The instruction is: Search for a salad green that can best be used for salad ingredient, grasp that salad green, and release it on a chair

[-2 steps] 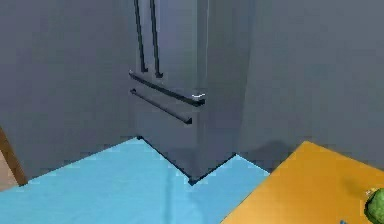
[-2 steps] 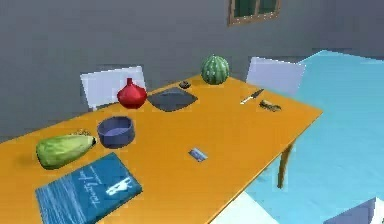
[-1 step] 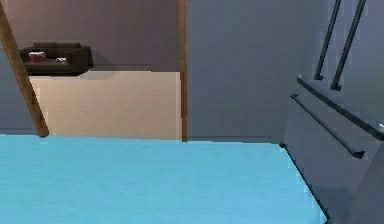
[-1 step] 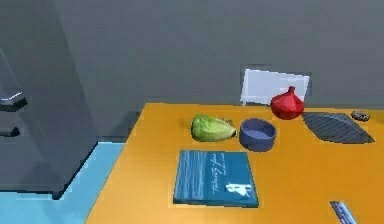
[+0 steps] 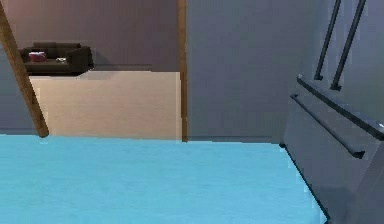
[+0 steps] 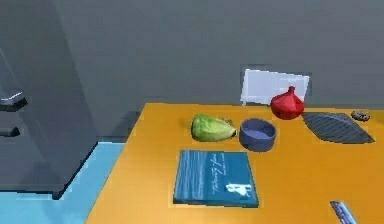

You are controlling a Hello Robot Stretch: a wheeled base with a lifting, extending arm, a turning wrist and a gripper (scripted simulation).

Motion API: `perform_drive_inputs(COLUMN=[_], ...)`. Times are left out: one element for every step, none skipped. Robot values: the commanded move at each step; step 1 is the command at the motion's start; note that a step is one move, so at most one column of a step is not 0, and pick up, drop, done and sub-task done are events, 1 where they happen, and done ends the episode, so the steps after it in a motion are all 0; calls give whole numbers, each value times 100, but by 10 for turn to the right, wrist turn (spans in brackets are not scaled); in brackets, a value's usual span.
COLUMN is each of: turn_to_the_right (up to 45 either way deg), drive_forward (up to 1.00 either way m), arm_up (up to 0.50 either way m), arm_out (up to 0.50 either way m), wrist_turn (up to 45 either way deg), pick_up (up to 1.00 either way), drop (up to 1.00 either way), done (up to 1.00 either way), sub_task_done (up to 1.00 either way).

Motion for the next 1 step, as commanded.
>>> perform_drive_inputs(turn_to_the_right=[450], drive_forward=[0], arm_up=[0], arm_out=[0], wrist_turn=[0], pick_up=[0], drop=[0], done=[0], sub_task_done=[0])
